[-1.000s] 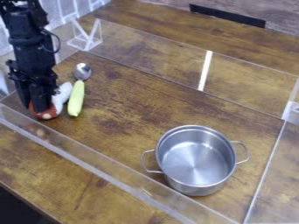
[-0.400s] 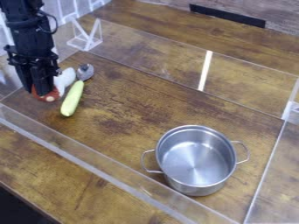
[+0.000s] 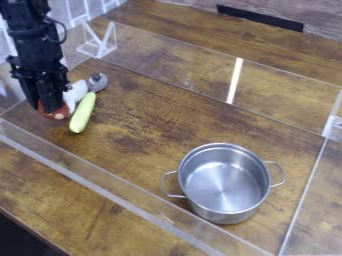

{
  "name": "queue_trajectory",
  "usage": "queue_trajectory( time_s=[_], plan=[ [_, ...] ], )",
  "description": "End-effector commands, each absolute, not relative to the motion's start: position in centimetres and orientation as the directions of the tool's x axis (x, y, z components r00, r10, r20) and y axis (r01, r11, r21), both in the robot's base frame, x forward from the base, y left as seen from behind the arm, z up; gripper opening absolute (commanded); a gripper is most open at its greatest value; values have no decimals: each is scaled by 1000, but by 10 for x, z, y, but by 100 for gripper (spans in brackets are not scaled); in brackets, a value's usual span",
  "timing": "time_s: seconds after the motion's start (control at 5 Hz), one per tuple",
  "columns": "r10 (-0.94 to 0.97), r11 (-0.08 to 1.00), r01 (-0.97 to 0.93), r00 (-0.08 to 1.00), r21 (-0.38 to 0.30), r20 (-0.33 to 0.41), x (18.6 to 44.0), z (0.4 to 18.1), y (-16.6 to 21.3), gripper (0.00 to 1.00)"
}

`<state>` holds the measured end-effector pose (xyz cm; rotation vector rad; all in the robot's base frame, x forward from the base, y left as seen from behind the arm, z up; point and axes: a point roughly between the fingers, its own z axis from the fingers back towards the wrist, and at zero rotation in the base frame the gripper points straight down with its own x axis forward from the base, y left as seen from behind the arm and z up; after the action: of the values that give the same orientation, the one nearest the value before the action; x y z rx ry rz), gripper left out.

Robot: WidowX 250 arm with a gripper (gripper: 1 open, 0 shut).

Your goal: Put the mushroom in the silver pot

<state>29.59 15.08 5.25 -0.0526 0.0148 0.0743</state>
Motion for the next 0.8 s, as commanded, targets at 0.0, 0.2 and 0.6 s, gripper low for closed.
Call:
queue_trajectory(
  time_s=[0.0, 0.2, 0.6],
  plan=[
    [149, 988, -148, 988, -34, 31, 295, 68, 159, 0],
    [219, 975, -218, 975, -39, 32, 299, 77, 161, 0],
    [348, 937, -346, 937, -43, 29, 306, 90, 169, 0]
  ],
)
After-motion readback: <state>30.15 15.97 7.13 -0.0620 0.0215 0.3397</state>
